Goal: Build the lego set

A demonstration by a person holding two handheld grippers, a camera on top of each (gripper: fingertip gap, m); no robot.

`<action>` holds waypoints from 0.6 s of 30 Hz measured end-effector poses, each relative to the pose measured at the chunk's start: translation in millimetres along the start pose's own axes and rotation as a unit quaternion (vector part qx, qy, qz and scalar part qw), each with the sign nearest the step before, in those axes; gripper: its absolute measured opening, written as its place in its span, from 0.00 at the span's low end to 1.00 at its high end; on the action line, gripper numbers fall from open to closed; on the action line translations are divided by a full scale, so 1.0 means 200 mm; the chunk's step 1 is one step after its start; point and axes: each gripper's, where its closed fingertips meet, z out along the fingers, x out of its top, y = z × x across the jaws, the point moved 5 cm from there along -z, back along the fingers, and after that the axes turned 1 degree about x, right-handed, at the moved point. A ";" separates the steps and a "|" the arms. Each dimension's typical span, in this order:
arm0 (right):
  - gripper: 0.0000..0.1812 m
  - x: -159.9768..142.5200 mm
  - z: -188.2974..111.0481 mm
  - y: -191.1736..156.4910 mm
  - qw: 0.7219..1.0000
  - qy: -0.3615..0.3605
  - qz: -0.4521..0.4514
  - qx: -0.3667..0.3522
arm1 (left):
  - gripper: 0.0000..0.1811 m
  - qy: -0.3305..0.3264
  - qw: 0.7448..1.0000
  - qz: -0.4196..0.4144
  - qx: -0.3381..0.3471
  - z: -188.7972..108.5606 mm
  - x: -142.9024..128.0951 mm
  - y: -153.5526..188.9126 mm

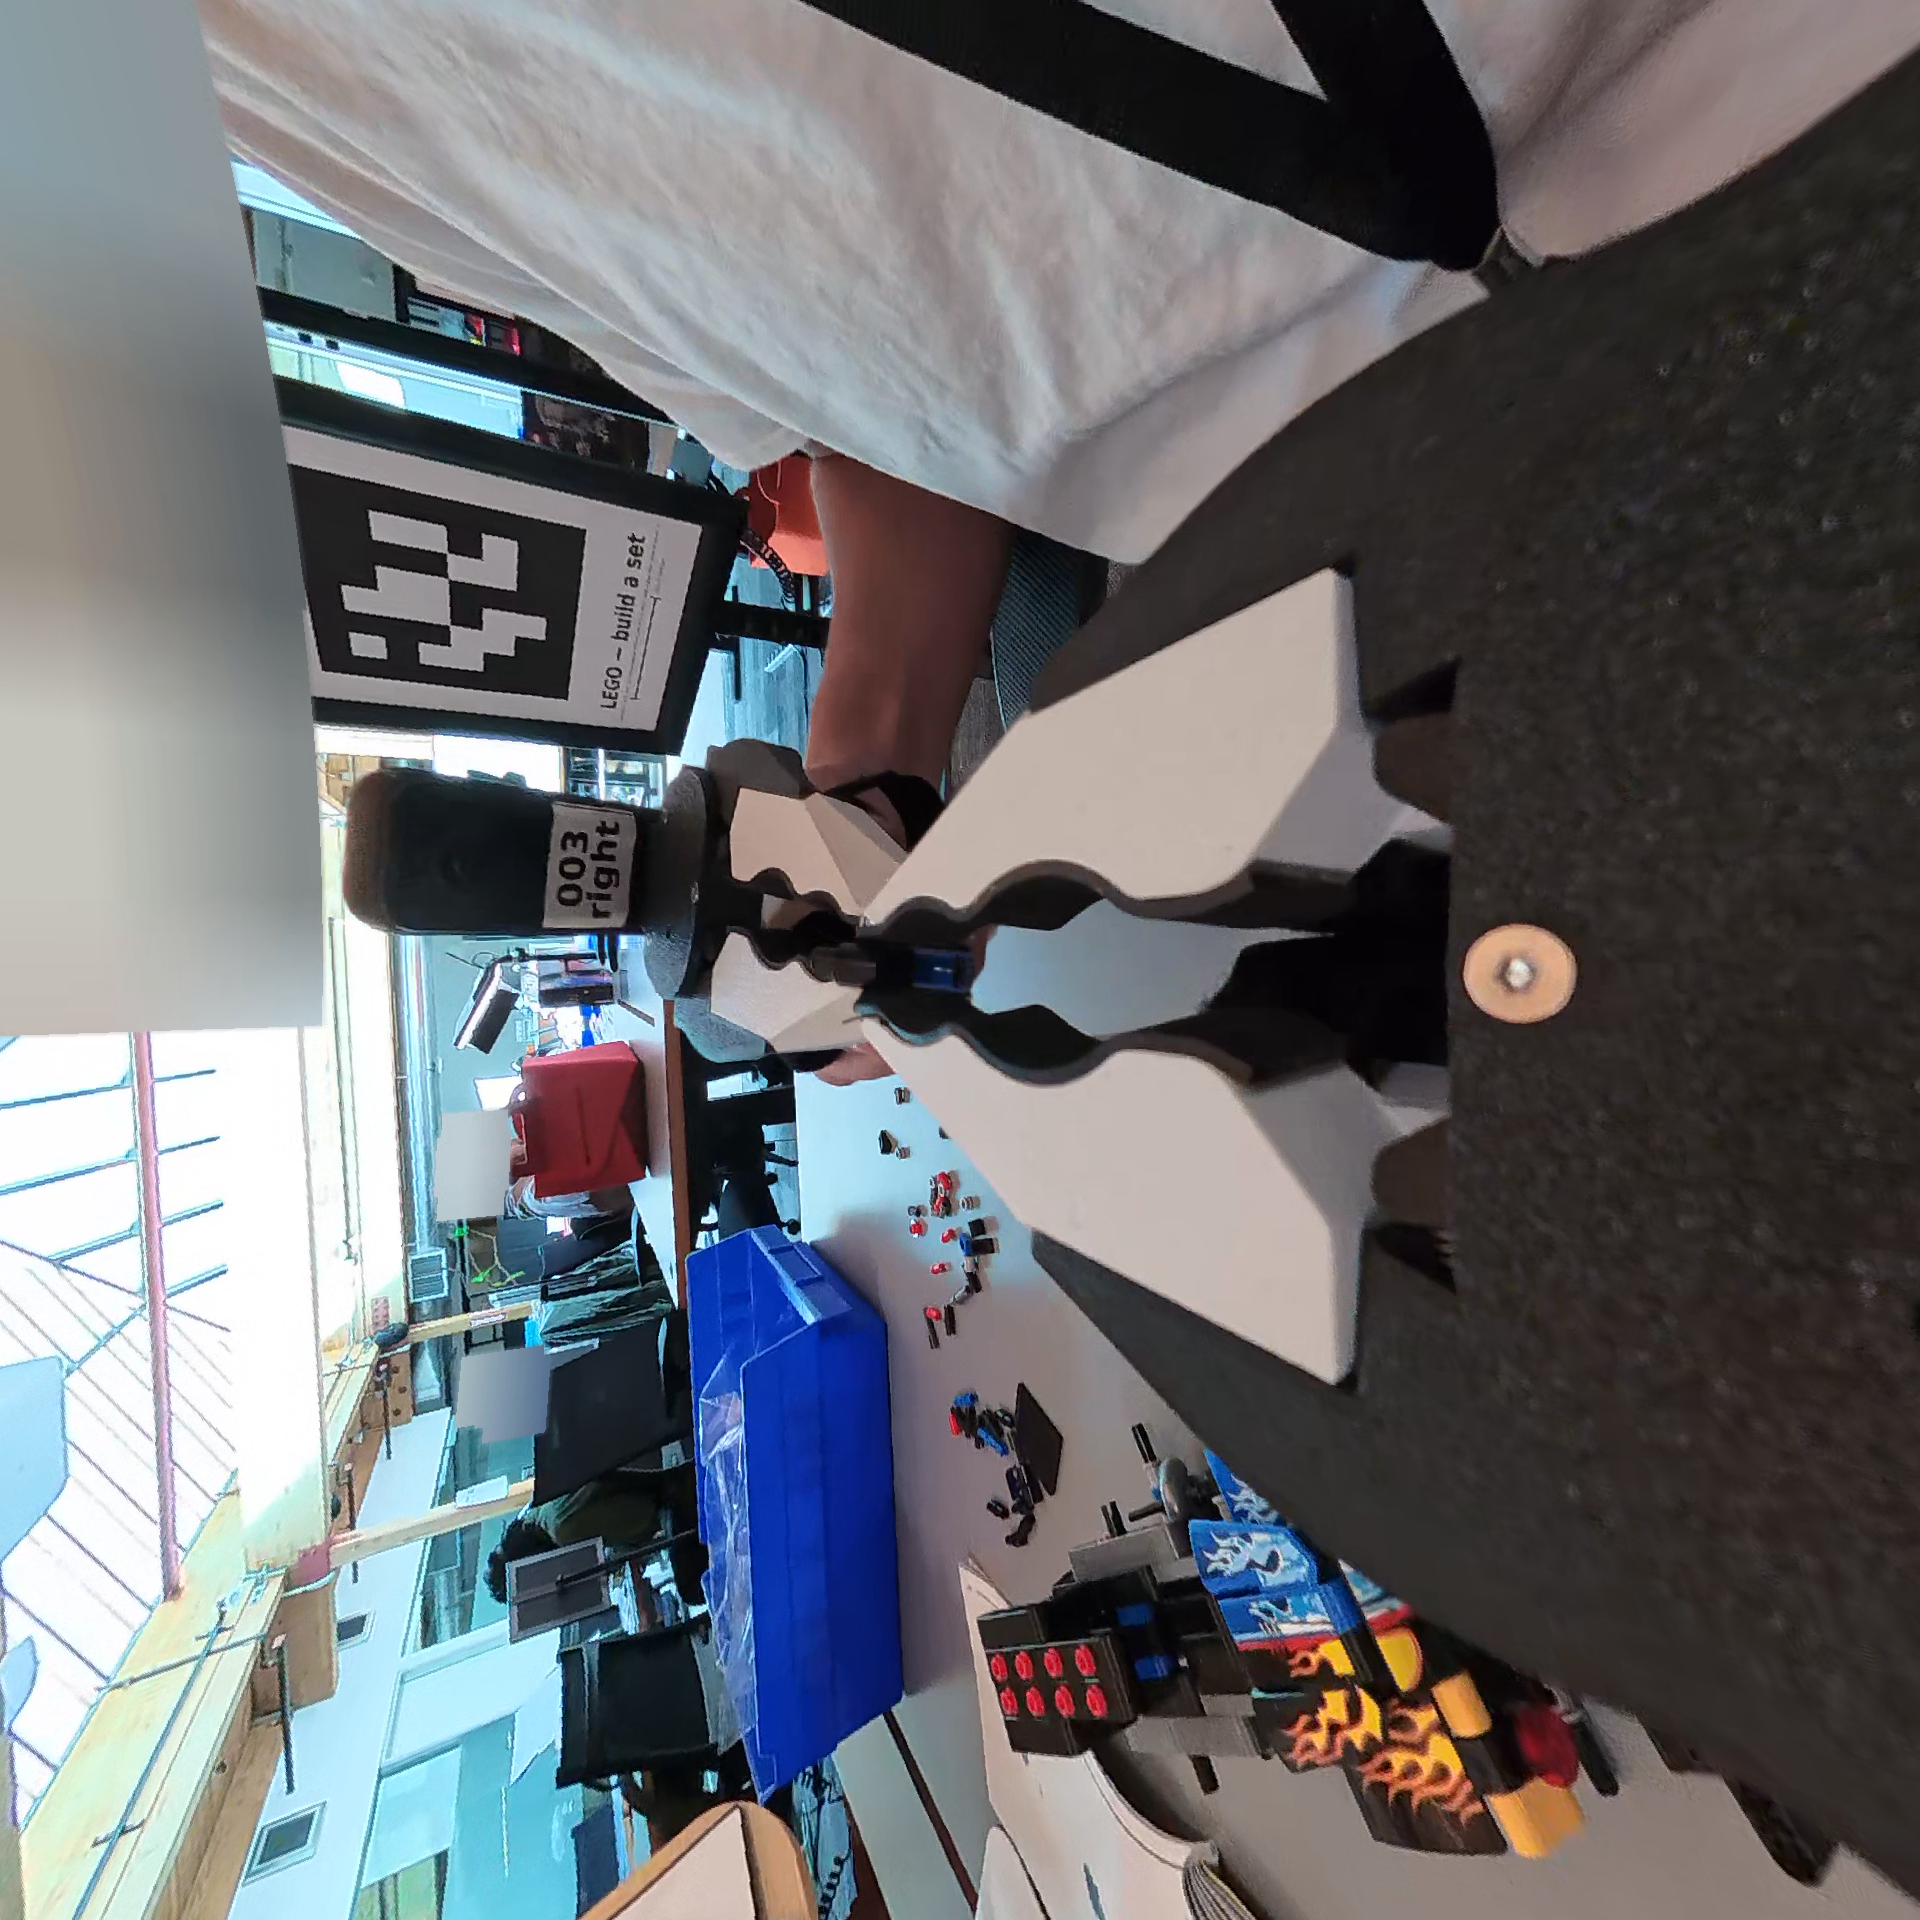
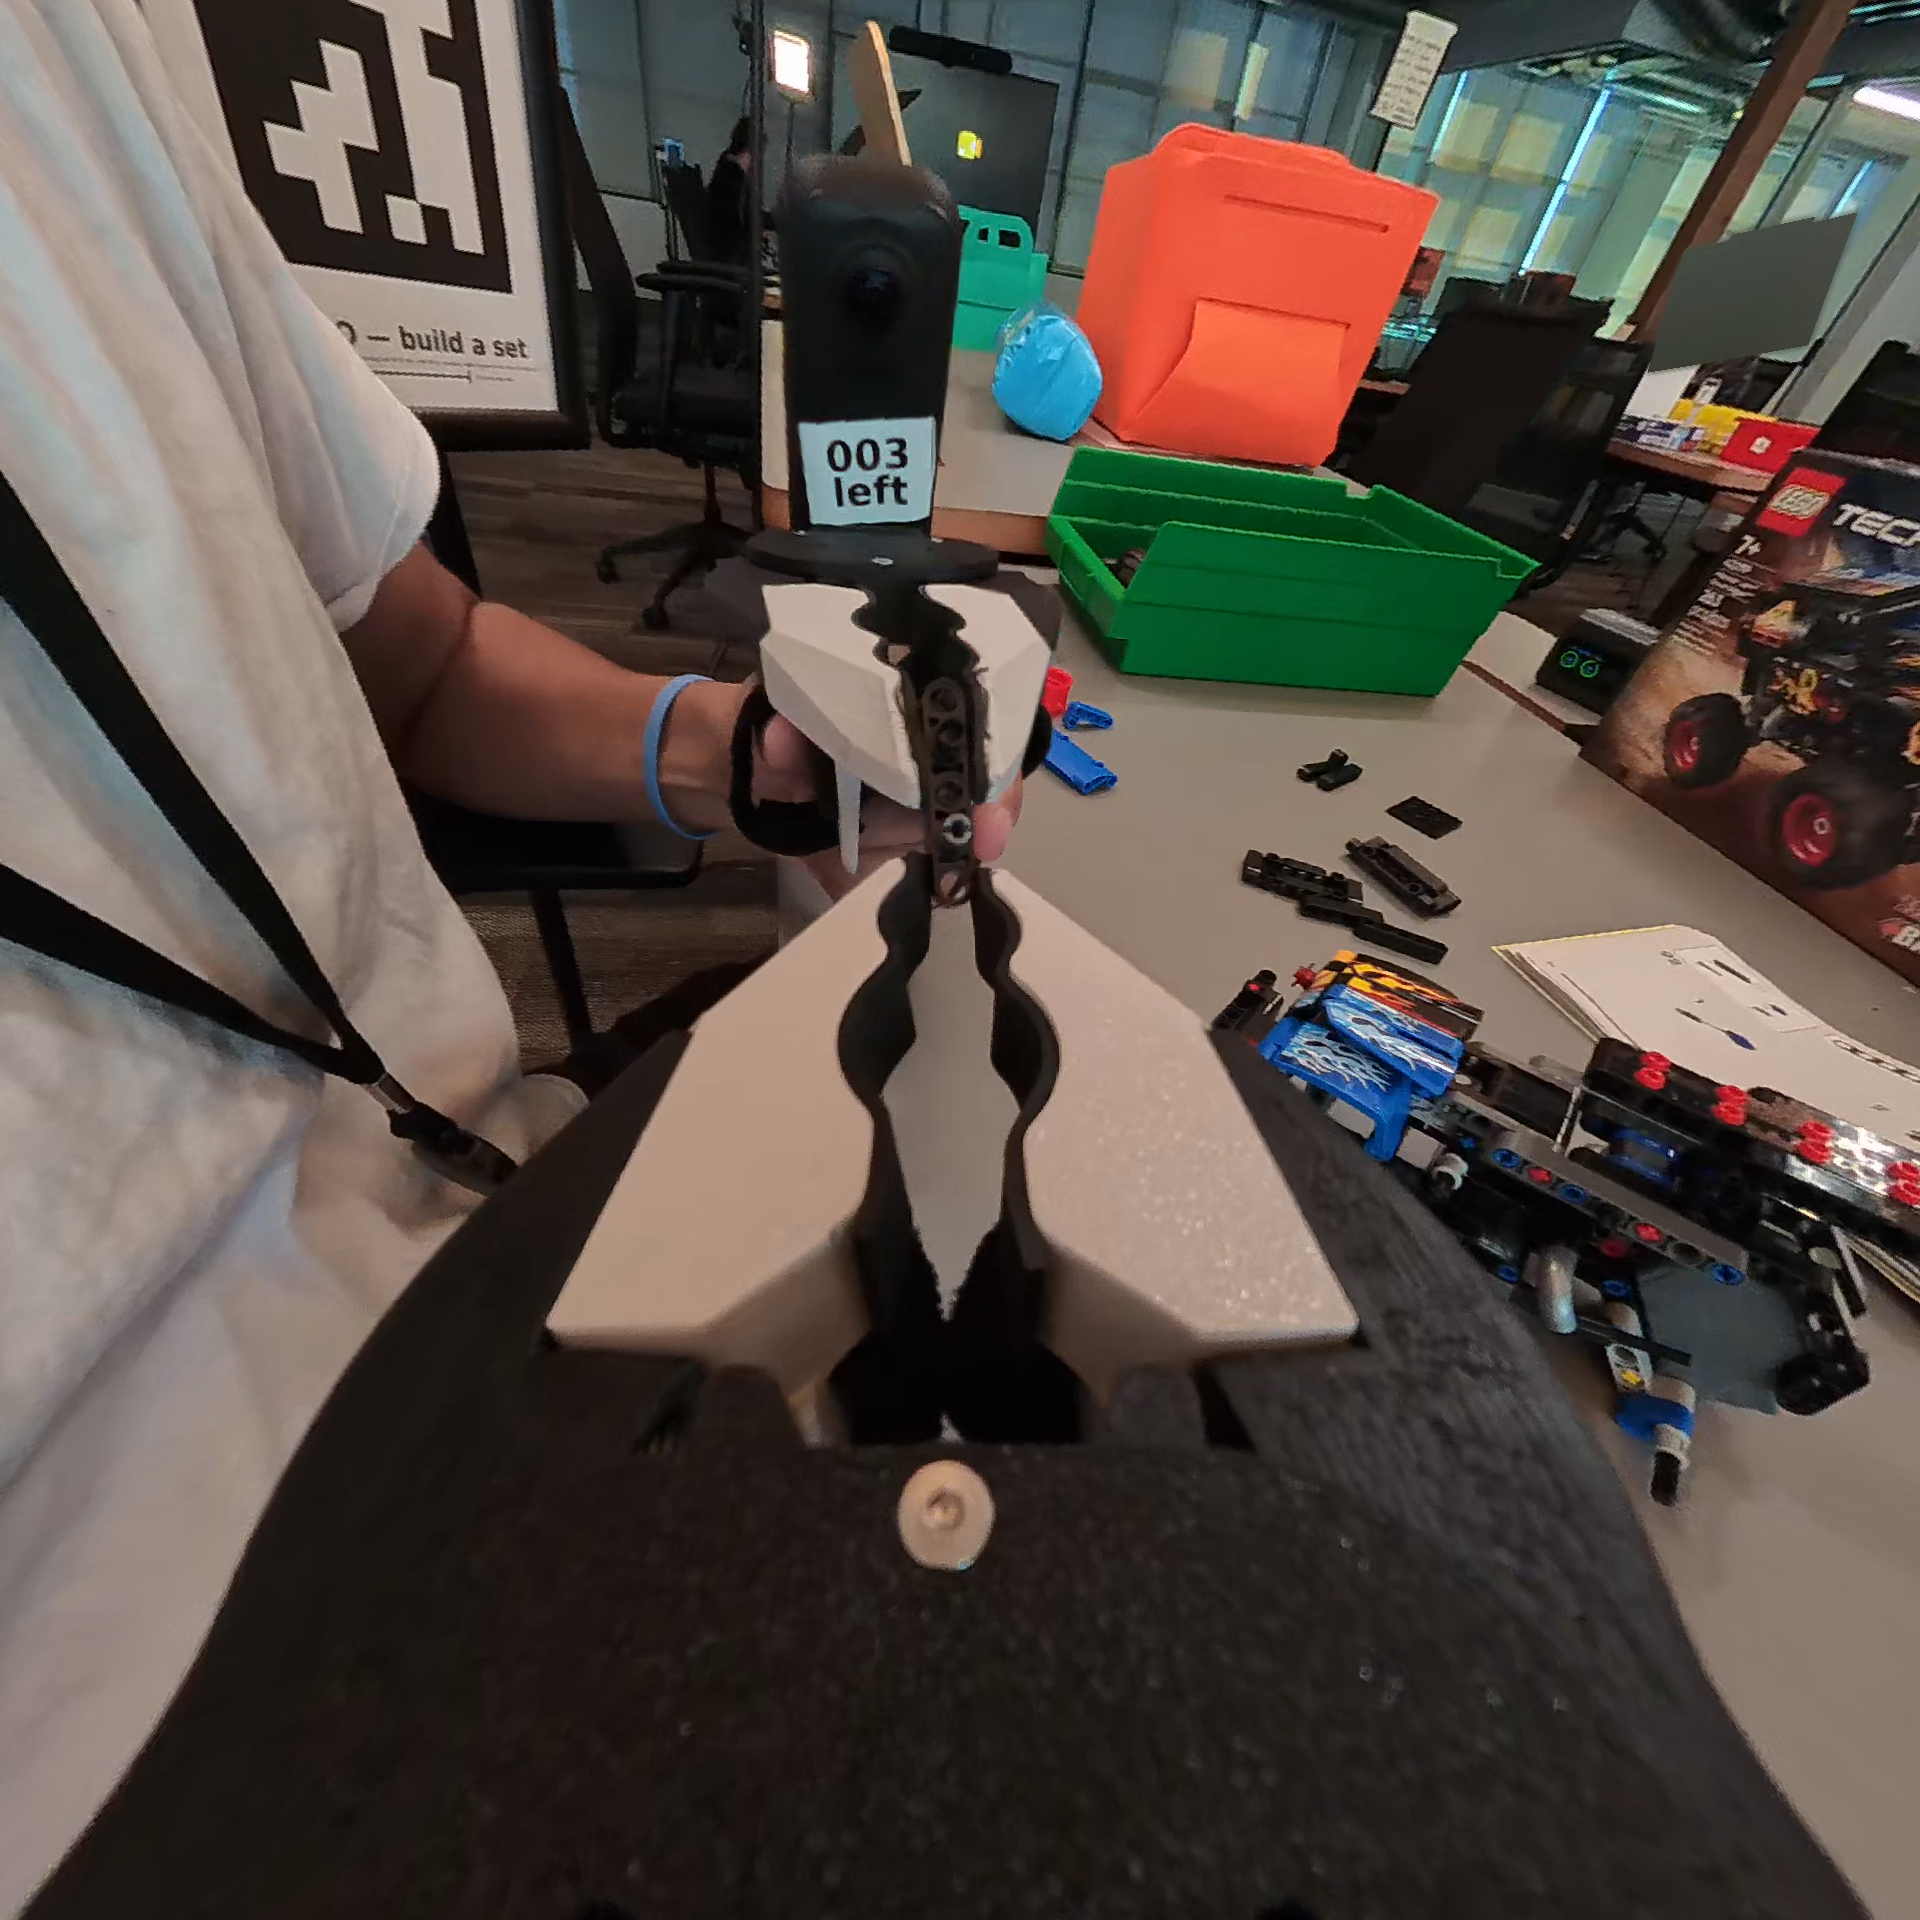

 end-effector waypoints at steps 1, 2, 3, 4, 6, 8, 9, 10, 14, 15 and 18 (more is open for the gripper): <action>0.04 0.00 0.00 0.01 1.000 -0.005 0.001 -0.004 | 0.04 -0.003 1.000 0.003 0.004 0.00 -0.01 -0.01; 0.04 -0.01 0.00 0.01 1.000 -0.012 0.002 -0.007 | 0.04 -0.007 1.000 0.007 0.008 0.00 -0.02 -0.01; 0.04 -0.02 0.00 0.01 1.000 -0.023 -0.003 -0.007 | 0.04 -0.015 1.000 0.013 0.013 0.00 -0.03 -0.02; 0.04 -0.03 0.00 0.02 0.999 -0.037 -0.005 -0.012 | 0.04 -0.027 0.999 0.022 0.020 0.00 -0.05 -0.03; 0.04 -0.05 -0.02 0.05 0.996 -0.070 -0.024 -0.042 | 0.07 -0.059 0.997 0.039 0.039 -0.01 -0.09 -0.07; 0.04 -0.07 -0.05 0.11 0.984 -0.121 -0.075 -0.105 | 0.09 -0.094 0.993 0.047 0.054 -0.03 -0.13 -0.11; 0.04 -0.10 -0.08 0.15 0.969 -0.166 -0.110 -0.145 | 0.10 -0.108 0.991 0.044 0.062 -0.04 -0.14 -0.13; 0.04 -0.15 -0.11 0.20 0.942 -0.229 -0.159 -0.187 | 0.10 -0.116 0.990 0.036 0.076 -0.04 -0.15 -0.16; 0.04 -0.36 -0.20 0.31 0.822 -0.427 -0.284 -0.247 | 0.10 -0.120 0.989 0.003 0.090 -0.06 -0.17 -0.21; 0.04 -0.41 -0.21 0.32 0.810 -0.454 -0.283 -0.241 | 0.10 -0.121 0.988 0.001 0.092 -0.06 -0.17 -0.21; 0.04 -0.49 -0.25 0.34 0.777 -0.514 -0.297 -0.210 | 0.09 -0.134 0.985 0.018 0.105 -0.05 -0.19 -0.21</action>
